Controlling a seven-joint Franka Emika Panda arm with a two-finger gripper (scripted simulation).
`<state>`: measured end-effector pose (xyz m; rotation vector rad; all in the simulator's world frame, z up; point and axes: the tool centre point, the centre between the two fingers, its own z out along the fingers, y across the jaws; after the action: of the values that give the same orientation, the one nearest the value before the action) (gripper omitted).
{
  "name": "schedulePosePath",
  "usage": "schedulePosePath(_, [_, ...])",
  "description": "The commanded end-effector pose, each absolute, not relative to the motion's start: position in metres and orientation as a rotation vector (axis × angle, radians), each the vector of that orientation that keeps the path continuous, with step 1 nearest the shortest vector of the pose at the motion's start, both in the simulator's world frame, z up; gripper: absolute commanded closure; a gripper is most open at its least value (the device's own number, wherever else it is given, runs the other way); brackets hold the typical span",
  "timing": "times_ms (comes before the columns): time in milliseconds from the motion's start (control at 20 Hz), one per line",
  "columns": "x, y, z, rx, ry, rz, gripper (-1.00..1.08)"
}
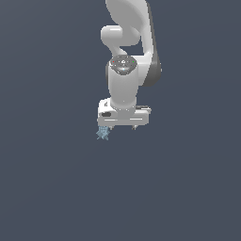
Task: Pick up the object and move it to a goal position.
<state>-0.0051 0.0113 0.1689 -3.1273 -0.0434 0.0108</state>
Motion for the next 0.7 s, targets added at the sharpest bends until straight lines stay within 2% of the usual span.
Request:
schedulePosePath(0, [-0.005,0.011,0.169,-3.127,-0.043,0.011,-0.92])
schedulePosePath(650, [-0.005,-0.019,0.181,-3.129,0.053,0.001,-0.92])
